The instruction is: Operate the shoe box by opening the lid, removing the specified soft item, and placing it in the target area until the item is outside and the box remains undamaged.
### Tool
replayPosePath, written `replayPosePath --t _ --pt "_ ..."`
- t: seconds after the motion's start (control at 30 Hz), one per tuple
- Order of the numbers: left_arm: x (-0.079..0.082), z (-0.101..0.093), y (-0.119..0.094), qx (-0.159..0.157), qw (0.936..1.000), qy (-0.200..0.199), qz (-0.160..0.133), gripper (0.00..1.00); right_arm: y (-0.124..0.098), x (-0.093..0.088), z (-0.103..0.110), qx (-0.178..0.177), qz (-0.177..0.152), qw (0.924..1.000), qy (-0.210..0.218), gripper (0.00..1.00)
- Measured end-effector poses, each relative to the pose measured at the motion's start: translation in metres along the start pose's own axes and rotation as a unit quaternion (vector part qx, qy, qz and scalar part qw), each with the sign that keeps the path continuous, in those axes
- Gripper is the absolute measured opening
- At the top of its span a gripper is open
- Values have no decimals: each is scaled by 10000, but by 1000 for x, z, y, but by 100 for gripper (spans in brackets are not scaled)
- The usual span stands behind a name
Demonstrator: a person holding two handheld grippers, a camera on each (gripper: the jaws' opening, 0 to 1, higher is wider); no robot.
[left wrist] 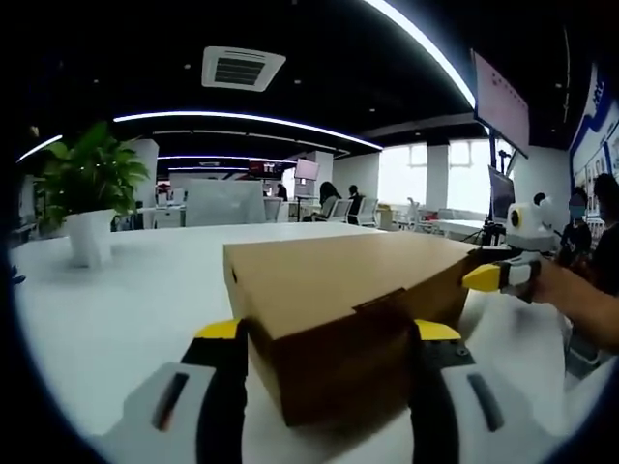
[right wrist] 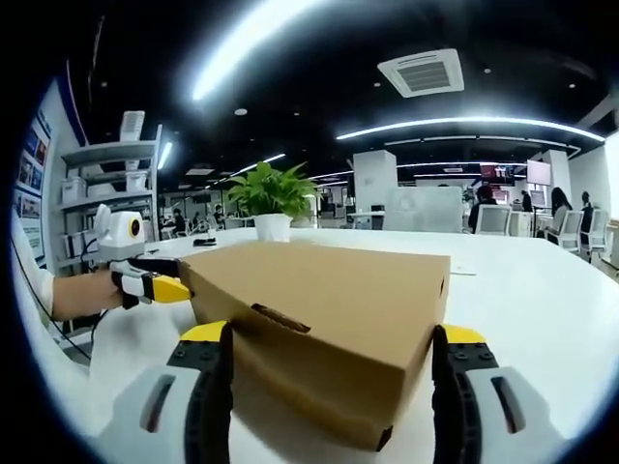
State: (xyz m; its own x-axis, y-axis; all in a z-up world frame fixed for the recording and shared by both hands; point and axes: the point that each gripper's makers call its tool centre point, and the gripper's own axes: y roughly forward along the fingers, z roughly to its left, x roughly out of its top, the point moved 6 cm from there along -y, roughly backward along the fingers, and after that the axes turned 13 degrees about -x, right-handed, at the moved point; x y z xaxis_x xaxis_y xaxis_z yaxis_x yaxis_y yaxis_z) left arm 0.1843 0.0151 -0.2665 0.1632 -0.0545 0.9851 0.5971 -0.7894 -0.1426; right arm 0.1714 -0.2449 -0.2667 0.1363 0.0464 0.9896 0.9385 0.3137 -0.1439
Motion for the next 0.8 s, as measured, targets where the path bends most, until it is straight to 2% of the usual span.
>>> replayPosePath --t 0.13,0.63,0.8 --pt "1 0 -3 -25 9999 3 102 67 -2 0 4 -13 25 10000 -14 86" --pt "-3 -9 -16 -39 10000 4 57 67 -16 -2 15 -40 30 10000 -13 86" --pt "-3 -5 -23 -76 9999 6 126 67 -21 -1 18 -57 65 10000 -27 86"
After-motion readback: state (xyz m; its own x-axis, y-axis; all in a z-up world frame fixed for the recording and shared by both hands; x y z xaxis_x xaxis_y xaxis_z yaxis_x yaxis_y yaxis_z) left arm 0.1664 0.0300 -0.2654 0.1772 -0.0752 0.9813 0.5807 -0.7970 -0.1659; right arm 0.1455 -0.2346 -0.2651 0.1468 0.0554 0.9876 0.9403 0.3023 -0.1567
